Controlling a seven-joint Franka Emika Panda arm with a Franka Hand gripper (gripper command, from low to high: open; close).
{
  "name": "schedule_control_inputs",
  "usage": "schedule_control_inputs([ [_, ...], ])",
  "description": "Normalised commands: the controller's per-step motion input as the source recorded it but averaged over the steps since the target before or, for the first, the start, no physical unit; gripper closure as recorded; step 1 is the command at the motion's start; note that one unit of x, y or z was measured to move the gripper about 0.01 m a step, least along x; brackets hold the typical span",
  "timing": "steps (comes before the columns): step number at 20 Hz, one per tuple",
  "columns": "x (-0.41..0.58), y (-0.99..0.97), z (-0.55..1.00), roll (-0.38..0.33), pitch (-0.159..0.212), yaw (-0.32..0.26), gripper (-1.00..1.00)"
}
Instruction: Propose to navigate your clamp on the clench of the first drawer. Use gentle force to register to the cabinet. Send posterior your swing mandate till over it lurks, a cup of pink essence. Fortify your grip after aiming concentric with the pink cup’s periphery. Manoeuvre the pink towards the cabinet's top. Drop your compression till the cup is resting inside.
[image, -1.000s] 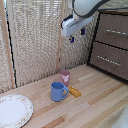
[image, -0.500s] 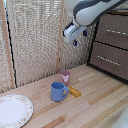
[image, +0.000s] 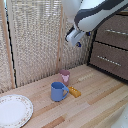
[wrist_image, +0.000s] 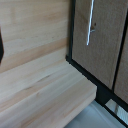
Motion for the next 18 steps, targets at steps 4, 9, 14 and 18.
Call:
schedule_control_inputs([
  [4, 0.000, -0.21, 0.28, -0.297, 0.000, 0.044, -1.00],
  [9, 0.041, -0.35, 0.01, -0.369, -0.055, 0.030, -1.00],
  [14, 0.081, -0.38, 0.00, -0.375, -0.065, 0.019, -1.00],
  [18, 0.022, -0.47, 0.01, -0.344, -0.039, 0.012, -1.00],
])
